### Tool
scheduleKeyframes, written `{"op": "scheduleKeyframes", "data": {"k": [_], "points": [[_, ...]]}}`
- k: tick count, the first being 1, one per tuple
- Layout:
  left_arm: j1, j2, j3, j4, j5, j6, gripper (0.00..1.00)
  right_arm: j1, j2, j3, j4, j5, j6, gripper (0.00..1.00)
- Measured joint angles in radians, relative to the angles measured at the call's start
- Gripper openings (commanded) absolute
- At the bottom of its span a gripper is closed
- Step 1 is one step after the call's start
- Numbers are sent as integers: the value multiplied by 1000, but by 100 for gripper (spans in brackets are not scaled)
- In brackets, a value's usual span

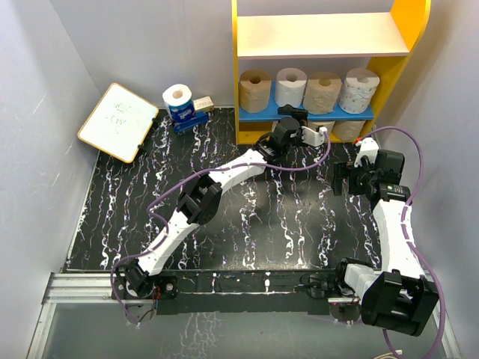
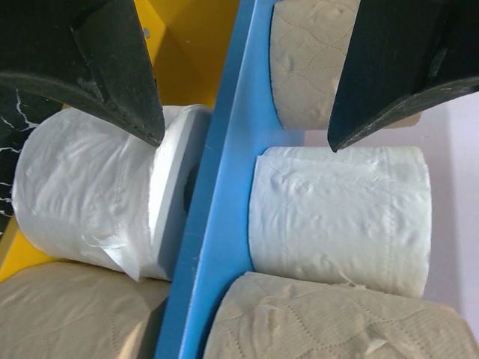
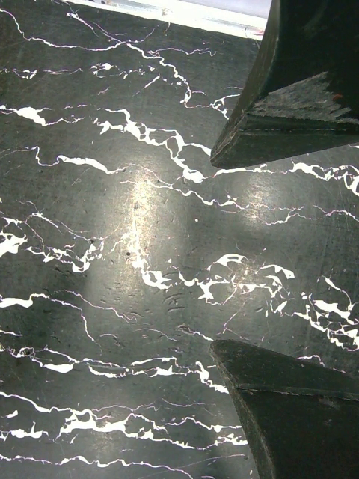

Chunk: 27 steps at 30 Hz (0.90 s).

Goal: Place and organize the paper towels onto the shelf

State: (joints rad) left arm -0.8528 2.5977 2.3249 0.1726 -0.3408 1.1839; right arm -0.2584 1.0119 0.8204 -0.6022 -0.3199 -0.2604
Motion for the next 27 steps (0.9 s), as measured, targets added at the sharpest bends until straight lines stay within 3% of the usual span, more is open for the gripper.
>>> {"op": "scheduleKeyframes", "data": {"k": [27], "points": [[0, 44, -130, 414, -44, 118, 89, 0, -27, 0, 3, 2, 8, 98]]}}
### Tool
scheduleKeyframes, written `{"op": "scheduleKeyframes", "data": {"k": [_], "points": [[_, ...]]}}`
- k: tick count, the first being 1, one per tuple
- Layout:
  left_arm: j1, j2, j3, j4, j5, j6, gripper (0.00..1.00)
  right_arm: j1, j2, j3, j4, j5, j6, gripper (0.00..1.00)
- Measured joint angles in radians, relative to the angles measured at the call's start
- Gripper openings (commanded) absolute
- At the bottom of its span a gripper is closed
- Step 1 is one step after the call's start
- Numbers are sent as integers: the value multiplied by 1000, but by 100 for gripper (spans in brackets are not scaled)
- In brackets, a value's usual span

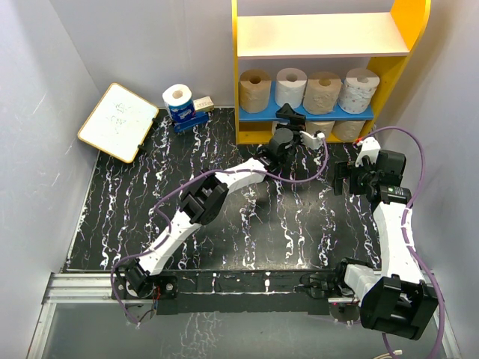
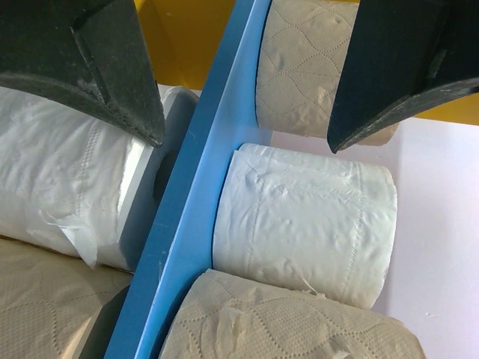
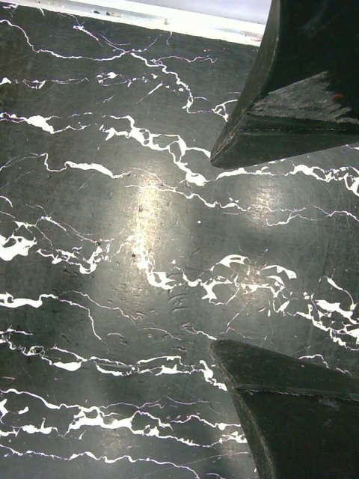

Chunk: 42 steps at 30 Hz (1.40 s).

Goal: Place and organize the paper towels onto the shelf

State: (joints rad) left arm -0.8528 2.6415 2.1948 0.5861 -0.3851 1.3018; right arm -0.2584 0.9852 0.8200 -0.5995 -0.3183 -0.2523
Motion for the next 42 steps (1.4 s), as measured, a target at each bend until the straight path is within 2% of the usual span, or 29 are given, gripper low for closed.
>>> {"op": "scheduleKeyframes", "data": {"k": [11, 14, 18, 20, 24, 28, 30, 34, 38, 40, 42], "points": [[-2, 58, -9, 186, -9, 76, 88, -4, 0, 0, 3, 8, 9, 98], [-12, 26, -83, 218, -21, 69, 89, -5, 1, 0, 3, 2, 7, 98], [-29, -54, -176, 190, -76, 32, 97, -5, 2, 0, -1, -8, 0, 98], [-41, -94, -204, 130, -111, -8, 98, -5, 2, 0, -1, -13, -3, 99], [-55, -217, -234, -108, -134, -171, 98, -5, 2, 0, -2, -24, -7, 98], [-64, -340, -233, -241, -162, -253, 98, -5, -16, 0, -3, -33, -10, 99], [-65, -391, -225, -296, -172, -288, 98, -5, -33, 0, -3, -42, -11, 98], [-43, -473, -153, -539, -133, -436, 98, -5, -60, 0, -3, -55, -13, 98], [58, -584, -152, -753, -56, -557, 98, -5, -69, 0, -3, -70, -18, 98], [139, -623, -137, -864, -8, -619, 98, -5, -72, 0, -3, -75, -21, 98], [254, -627, -55, -1015, 56, -706, 98, -5, -76, 0, -3, -79, -26, 98]]}}
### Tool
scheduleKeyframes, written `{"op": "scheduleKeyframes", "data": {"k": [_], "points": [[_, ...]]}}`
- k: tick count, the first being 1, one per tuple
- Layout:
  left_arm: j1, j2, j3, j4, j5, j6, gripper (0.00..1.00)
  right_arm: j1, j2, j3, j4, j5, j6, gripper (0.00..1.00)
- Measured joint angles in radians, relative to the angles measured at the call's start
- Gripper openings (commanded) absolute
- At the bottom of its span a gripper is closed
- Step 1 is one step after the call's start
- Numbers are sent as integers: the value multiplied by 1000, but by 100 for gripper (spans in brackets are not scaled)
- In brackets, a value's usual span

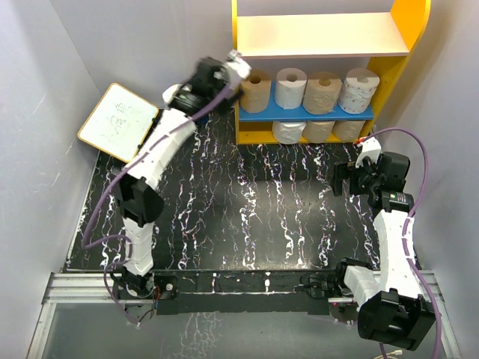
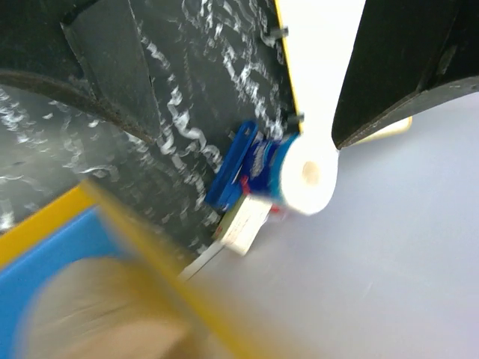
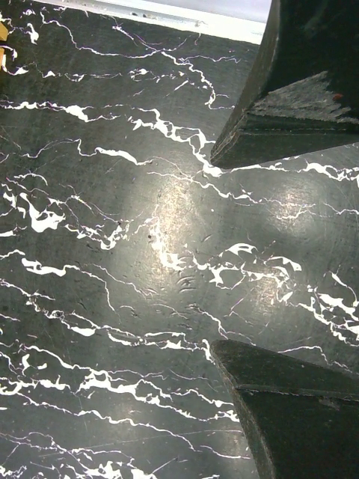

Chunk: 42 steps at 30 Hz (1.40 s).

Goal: Place and organize the paper towels onto the shelf

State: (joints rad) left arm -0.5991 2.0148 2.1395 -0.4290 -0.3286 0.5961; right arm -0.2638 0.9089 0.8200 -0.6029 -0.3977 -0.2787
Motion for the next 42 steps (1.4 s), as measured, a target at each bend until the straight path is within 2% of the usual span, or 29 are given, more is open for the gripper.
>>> {"op": "scheduleKeyframes", "data": {"k": [2, 4, 6, 8, 11, 16, 23, 30, 42], "points": [[129, 18, 110, -139, 62, -78, 98, 0, -2, 0, 0, -6, -3, 98], [235, 11, 143, -207, 110, -120, 98, 0, -3, 0, 0, -15, -6, 99], [332, -32, 79, -222, 155, -135, 98, 0, -3, 0, -1, -21, -8, 98], [381, -100, -51, -205, 185, -122, 98, 0, -3, 0, -1, -25, -8, 98], [383, -154, -159, -197, 224, -86, 98, 0, -3, 0, -2, -29, -9, 98], [364, -120, -154, -126, 289, -40, 98, 0, -3, 0, -3, -27, -9, 98], [394, 105, 63, -63, 269, -11, 98, 0, -3, 0, -3, -25, -8, 98], [417, 279, 175, -51, 298, -10, 98, -2, 1, 0, -3, -16, -8, 99], [419, 373, 260, 1, 332, -17, 98, -6, 31, 0, -2, -6, -8, 98]]}}
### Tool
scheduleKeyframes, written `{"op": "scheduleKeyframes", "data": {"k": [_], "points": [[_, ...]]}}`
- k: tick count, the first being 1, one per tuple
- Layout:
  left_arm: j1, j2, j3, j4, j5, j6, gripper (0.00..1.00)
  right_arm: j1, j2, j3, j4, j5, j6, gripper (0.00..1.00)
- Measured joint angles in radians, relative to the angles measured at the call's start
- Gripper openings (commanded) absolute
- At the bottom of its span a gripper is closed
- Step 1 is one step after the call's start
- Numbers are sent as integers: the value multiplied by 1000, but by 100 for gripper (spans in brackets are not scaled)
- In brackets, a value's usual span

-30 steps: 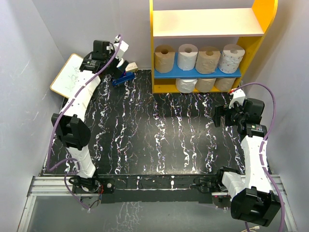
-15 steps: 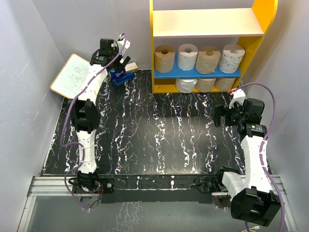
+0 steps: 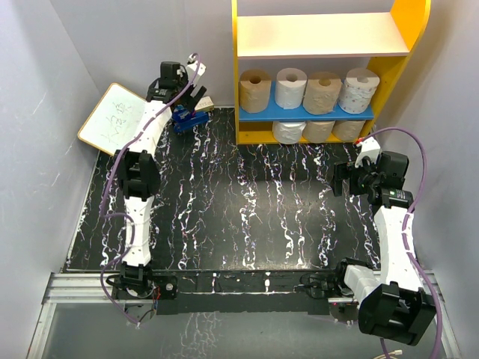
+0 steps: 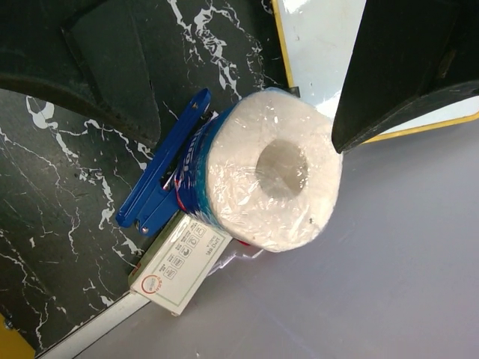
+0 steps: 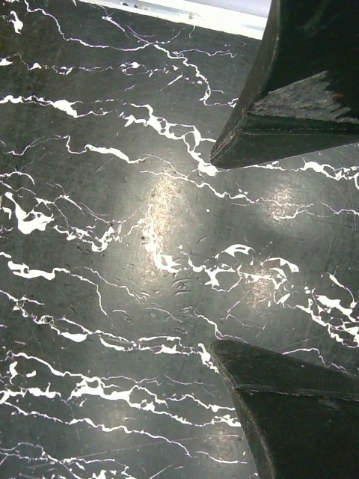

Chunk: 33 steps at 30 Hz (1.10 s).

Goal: Place and organize the paper towels onto the shelf

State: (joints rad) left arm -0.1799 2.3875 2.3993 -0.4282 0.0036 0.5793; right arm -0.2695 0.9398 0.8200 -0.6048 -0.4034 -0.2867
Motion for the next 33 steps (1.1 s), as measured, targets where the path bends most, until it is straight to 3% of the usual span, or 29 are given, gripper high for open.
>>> {"op": "scheduleKeyframes", "data": {"k": [20, 24, 33], "points": [[0, 110, 6, 77, -23, -14, 97, 0, 31, 0, 2, 20, 0, 98], [0, 113, 6, 82, -24, -14, 88, 0, 33, 0, 2, 20, 0, 98], [0, 144, 10, 137, -64, 2, 43, 0, 38, 0, 2, 20, 1, 99]]}}
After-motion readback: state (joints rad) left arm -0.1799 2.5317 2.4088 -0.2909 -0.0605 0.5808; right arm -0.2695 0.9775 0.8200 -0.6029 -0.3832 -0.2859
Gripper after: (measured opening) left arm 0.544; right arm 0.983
